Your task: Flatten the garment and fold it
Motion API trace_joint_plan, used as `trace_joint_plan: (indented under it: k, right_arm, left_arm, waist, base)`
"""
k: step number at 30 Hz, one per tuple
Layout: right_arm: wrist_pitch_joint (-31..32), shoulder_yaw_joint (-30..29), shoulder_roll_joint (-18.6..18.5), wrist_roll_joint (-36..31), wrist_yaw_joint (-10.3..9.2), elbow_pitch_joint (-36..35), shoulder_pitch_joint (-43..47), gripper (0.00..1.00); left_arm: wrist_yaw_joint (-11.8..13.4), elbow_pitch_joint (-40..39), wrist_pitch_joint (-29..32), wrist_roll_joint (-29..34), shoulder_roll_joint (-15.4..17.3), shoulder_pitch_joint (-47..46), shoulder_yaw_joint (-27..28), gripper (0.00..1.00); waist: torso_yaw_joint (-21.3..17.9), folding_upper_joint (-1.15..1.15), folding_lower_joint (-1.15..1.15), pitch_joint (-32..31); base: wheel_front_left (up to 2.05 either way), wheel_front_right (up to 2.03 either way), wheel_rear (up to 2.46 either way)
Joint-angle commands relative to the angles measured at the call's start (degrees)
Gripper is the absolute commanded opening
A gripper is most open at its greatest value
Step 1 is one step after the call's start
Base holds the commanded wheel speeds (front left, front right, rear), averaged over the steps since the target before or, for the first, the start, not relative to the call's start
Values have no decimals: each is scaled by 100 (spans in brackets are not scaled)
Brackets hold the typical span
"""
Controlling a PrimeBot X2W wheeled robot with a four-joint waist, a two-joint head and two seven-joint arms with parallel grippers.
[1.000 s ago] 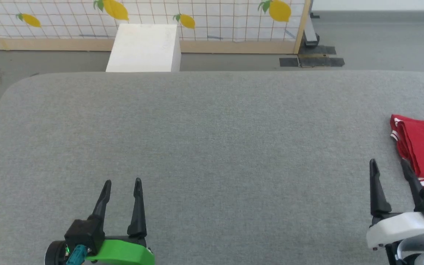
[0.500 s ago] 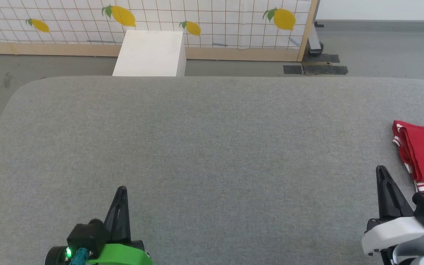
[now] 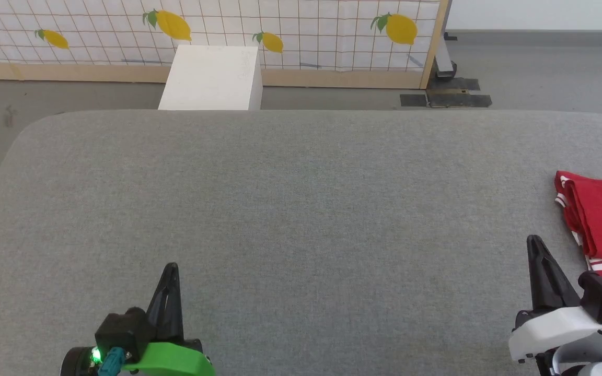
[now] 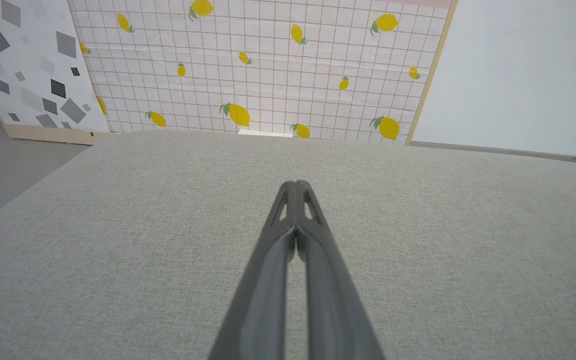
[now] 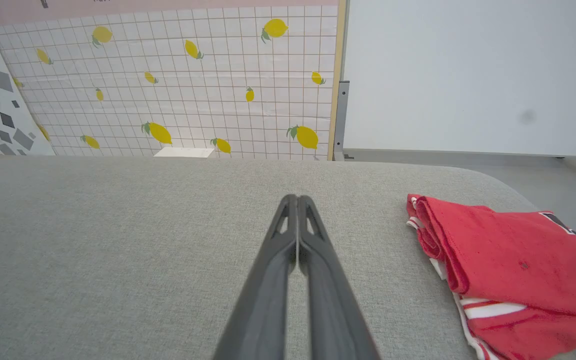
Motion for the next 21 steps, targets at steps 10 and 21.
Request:
trace_joint_plan:
  k: [10,21]
  right_arm:
    - [70,91,0,-58,-1,-62,-32,0]
    - [134,170,0,-85,-2,-95,-45,0]
  left_arm:
    - [-121,13,139,215,-131,-105,158,0]
    - [-218,20,265,379,-215,-151,289,0]
  waist:
    - [-18,0,0,-18]
    - [-37,0,0,-37]
  base:
    - [0,0,0]
    - [0,0,0]
